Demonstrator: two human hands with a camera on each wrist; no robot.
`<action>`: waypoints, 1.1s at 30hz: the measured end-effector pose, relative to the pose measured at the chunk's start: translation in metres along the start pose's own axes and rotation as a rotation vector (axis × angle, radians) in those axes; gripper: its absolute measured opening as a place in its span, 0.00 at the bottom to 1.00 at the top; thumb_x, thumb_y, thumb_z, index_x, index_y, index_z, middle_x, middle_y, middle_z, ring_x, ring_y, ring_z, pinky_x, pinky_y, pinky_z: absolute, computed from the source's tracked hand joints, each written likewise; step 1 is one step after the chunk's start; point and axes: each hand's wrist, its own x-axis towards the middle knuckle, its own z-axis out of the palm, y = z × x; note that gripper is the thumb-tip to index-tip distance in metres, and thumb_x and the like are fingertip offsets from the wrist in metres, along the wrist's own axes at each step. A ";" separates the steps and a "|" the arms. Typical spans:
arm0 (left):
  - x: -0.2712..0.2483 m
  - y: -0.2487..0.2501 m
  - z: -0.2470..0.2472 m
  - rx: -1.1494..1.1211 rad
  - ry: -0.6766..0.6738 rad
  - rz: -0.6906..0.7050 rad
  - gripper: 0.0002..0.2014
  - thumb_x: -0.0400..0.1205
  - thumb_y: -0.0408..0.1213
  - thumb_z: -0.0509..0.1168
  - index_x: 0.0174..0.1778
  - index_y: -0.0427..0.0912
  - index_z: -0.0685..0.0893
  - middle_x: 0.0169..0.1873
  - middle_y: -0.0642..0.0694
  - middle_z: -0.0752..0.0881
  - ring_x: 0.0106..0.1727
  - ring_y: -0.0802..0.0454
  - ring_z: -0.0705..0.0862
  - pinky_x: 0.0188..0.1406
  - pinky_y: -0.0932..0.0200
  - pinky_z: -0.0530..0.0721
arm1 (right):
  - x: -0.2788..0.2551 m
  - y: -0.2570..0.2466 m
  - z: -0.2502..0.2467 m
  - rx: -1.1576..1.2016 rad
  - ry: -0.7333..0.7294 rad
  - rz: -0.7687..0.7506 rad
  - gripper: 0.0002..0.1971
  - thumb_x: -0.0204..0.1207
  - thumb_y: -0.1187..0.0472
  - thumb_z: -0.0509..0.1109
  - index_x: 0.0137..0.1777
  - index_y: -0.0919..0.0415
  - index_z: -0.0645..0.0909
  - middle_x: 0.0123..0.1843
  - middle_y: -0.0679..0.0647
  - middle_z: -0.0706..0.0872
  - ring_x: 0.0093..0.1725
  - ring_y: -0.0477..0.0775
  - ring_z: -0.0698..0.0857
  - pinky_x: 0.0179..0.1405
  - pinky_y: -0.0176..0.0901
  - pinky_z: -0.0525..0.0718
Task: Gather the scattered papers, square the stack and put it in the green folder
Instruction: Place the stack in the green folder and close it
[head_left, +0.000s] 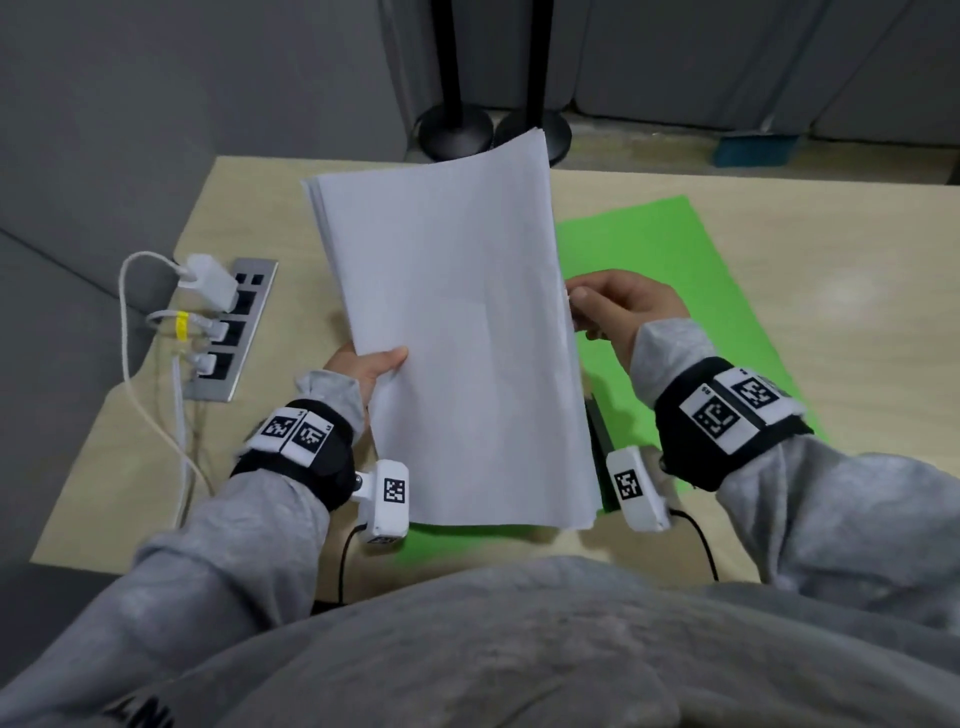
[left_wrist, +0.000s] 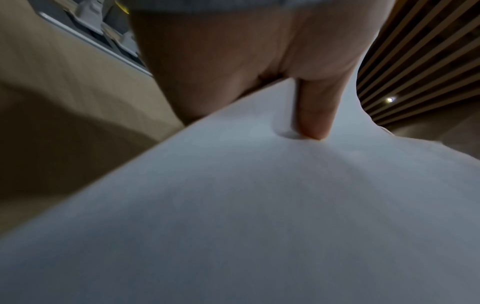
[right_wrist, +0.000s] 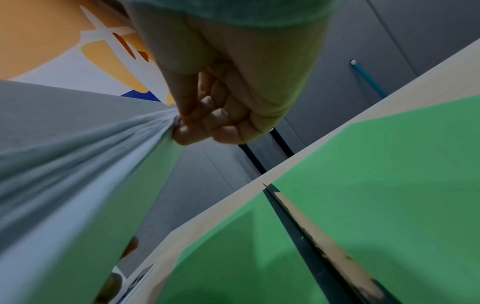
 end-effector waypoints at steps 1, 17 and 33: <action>-0.002 0.000 0.003 0.003 -0.006 -0.001 0.07 0.74 0.29 0.71 0.46 0.38 0.84 0.46 0.37 0.87 0.55 0.35 0.84 0.69 0.35 0.76 | 0.001 -0.001 -0.001 0.016 -0.012 0.014 0.10 0.79 0.70 0.67 0.43 0.55 0.84 0.27 0.39 0.88 0.27 0.36 0.85 0.28 0.28 0.81; -0.033 0.013 0.116 0.168 -0.030 0.125 0.23 0.78 0.23 0.67 0.70 0.32 0.74 0.62 0.34 0.82 0.62 0.39 0.82 0.69 0.44 0.76 | 0.003 0.026 -0.088 -0.342 -0.020 0.219 0.07 0.79 0.54 0.62 0.46 0.56 0.78 0.39 0.54 0.84 0.41 0.59 0.83 0.49 0.53 0.84; -0.026 -0.048 0.132 1.350 -0.107 0.162 0.31 0.81 0.47 0.63 0.80 0.50 0.59 0.83 0.45 0.54 0.82 0.39 0.56 0.79 0.37 0.61 | -0.003 0.078 -0.151 -0.427 0.093 0.298 0.10 0.81 0.60 0.59 0.55 0.55 0.81 0.36 0.53 0.83 0.32 0.55 0.80 0.33 0.37 0.74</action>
